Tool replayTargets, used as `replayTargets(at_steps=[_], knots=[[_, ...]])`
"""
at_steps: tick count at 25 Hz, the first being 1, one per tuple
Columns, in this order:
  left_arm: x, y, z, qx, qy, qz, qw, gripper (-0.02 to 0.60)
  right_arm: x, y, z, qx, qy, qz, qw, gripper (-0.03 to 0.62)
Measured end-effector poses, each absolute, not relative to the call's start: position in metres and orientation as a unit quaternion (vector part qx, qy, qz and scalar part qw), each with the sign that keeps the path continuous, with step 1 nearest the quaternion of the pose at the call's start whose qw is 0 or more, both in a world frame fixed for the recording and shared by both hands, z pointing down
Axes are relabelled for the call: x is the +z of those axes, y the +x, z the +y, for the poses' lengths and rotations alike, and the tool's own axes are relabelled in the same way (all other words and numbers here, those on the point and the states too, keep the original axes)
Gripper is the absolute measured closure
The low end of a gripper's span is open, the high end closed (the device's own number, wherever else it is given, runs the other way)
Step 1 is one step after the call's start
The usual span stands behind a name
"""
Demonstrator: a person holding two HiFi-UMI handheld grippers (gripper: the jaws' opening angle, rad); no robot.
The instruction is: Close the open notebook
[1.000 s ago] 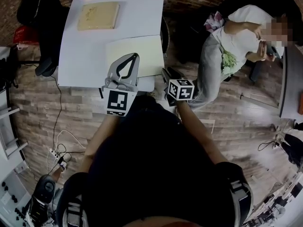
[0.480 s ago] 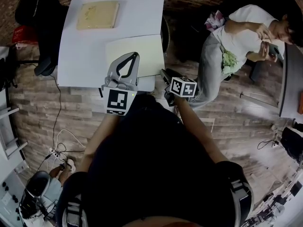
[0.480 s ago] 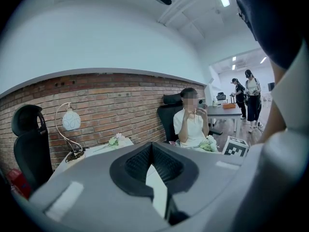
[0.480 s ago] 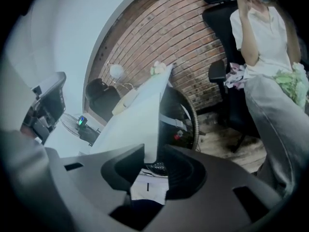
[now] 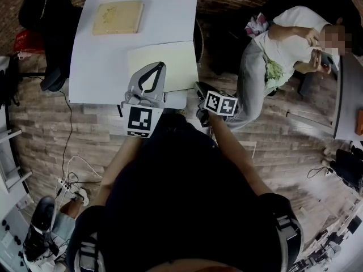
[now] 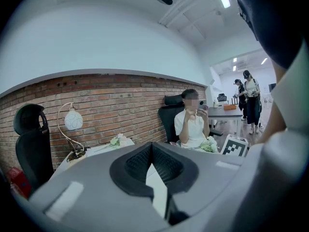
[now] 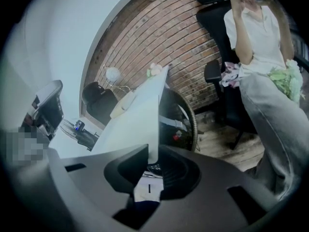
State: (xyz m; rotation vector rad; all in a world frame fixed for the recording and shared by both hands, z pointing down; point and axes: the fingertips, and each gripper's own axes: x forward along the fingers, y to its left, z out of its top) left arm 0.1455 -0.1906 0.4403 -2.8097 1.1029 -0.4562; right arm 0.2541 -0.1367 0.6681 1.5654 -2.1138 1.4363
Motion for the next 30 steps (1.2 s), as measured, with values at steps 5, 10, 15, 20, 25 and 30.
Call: replayTargets(at_steps=[5,10,15,20,25,30], knots=[[0.438,0.141,-0.188,-0.146,-0.923,0.353,0.046,0.586,0.656,0.255,-0.137,0.462,0.54,-0.699,0.08,0.522],[0.431,0.136,-0.187,-0.14,-0.928,0.343,0.049,0.586,0.645,0.256,-0.136,0.441,0.564,-0.692,0.089,0.53],[0.424,0.129,-0.187,-0.133,-0.932,0.332,0.054,0.586,0.631,0.255,-0.136,0.422,0.586,-0.684,0.104,0.534],[0.418,0.119,-0.189,-0.125,-0.935,0.327,0.055,0.586,0.618,0.253,-0.137,0.409,0.605,-0.674,0.111,0.54],[0.414,0.106,-0.189,-0.115,-0.938,0.323,0.056,0.586,0.605,0.249,-0.136,0.389,0.623,-0.667,0.121,0.544],[0.41,0.093,-0.192,-0.103,-0.939,0.324,0.054,0.586,0.592,0.244,-0.137,0.362,0.643,-0.662,0.134,0.546]])
